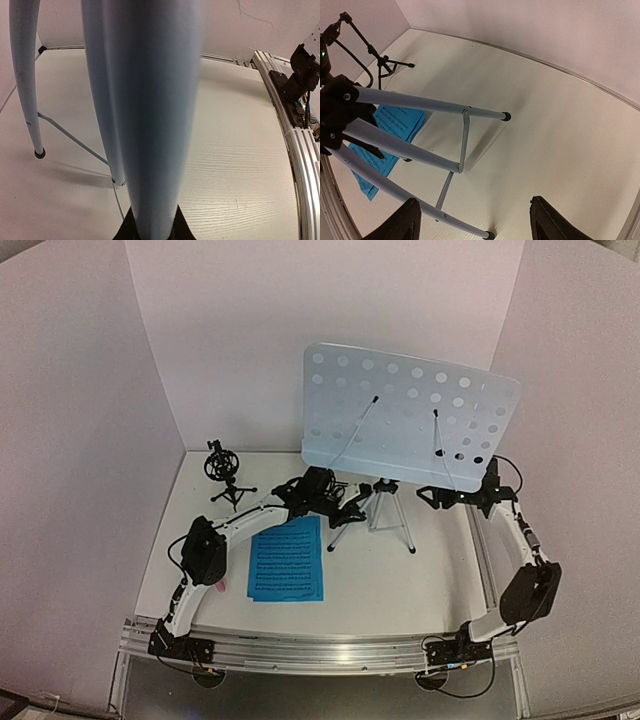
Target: Set up the instrument practice props
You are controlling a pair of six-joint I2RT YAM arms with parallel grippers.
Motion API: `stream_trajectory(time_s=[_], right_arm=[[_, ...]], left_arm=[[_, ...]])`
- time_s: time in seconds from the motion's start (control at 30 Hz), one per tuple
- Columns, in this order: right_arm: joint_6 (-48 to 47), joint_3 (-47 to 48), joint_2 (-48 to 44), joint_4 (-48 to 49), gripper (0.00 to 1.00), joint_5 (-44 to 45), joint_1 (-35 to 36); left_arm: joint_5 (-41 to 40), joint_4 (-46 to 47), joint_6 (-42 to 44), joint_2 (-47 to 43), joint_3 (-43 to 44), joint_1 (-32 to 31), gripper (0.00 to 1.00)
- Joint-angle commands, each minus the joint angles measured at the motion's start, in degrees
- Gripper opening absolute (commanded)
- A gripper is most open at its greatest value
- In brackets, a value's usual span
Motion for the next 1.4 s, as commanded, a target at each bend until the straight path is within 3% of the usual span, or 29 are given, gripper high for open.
stream_trajectory(time_s=[0.0,0.3,0.6,0.93,1.27,1.37], right_arm=[[-3.6,5.5,6.1,-1.9,0.72,-12.7,-1.7],[-16.4,14.8,14.7,-1.7,0.71,-26.8,-1.8],[-20.6,21.7,19.9,-0.8,0.70,-31.1,-0.1],[-32.1,28.1,27.1,-0.7,0.68,-38.7,4.1],[-32.7,28.3,27.8,-1.0,0.60,-43.8,5.7],[-32.9,28.5,27.5,-1.0,0.49,-44.1,5.9]], left_arm=[[5.1,-6.1,-3.4,0.5,4.3,2.1,0.00],[7.1,-6.5,-6.2,2.0,6.2,2.4,0.00],[8.3,-4.2,-6.4,3.4,5.8,2.6,0.00],[7.9,-5.1,-4.6,3.5,5.7,3.0,0.00],[6.2,-3.6,-4.6,3.8,6.0,3.0,0.00],[6.2,-3.4,-4.6,3.8,6.1,3.1,0.00]])
